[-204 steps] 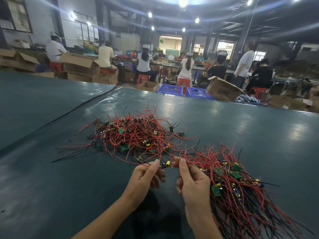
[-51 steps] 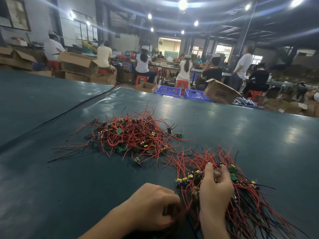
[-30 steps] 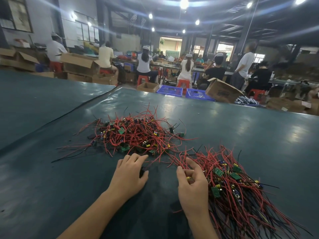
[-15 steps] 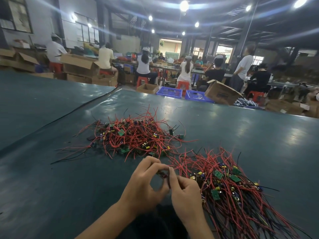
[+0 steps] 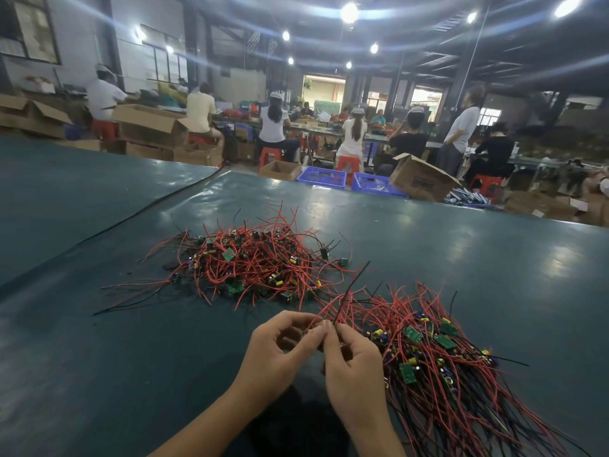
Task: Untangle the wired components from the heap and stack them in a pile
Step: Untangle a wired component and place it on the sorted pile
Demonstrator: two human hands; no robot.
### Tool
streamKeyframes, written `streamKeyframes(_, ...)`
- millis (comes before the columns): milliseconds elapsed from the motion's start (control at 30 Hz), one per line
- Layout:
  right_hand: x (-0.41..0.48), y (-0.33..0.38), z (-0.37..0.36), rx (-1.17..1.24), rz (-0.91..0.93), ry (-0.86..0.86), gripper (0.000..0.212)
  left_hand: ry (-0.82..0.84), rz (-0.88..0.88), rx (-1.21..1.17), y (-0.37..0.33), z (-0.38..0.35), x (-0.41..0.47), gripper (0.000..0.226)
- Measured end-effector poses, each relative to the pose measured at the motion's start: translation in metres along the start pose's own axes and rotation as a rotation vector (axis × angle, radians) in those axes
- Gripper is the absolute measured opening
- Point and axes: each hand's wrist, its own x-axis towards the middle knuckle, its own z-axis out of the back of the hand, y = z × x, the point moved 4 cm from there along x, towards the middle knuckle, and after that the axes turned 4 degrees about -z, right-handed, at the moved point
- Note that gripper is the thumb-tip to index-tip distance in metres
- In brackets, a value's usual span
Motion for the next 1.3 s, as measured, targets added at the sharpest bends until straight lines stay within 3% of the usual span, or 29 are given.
streamKeyframes(133,0.000,-0.001,0.002,-0.022,-0.007,-0.044,0.025,-0.048,0.044,-0.020,0.006,0.002,0.003,0.007)
streamKeyframes(300,0.002,-0.006,0.012,0.007,-0.076,-0.145,0.030,-0.154,0.175,-0.183,0.011,0.006,0.004,0.014)
streamKeyframes(433,0.003,-0.004,0.012,0.059,-0.090,-0.132,0.028,-0.157,0.193,-0.248,0.012,0.007,0.004,0.014)
streamKeyframes(600,0.001,0.004,0.008,0.096,-0.005,-0.110,0.028,-0.019,0.290,-0.305,0.016,0.000,0.002,0.038)
streamKeyframes(700,0.001,0.006,0.007,0.135,0.011,-0.114,0.024,0.176,0.323,-0.286,0.016,-0.011,0.000,0.036)
streamKeyframes(800,0.001,0.004,0.005,0.093,0.009,-0.114,0.024,0.212,0.279,-0.263,0.011,-0.014,-0.002,0.034)
streamKeyframes(900,0.004,-0.004,0.009,0.162,-0.131,-0.155,0.025,0.200,0.231,-0.260,0.006,-0.014,-0.002,0.036)
streamKeyframes(1067,0.011,-0.019,0.030,0.561,-0.466,-0.293,0.023,0.274,0.164,-0.224,-0.005,-0.014,0.000,0.036)
streamKeyframes(1167,0.012,-0.020,0.041,0.684,-0.469,-0.368,0.025,0.275,0.156,-0.256,-0.009,-0.009,0.001,0.038)
streamKeyframes(1300,0.011,-0.015,0.040,0.593,-0.394,-0.380,0.022,0.164,0.186,-0.283,-0.002,-0.003,0.002,0.042)
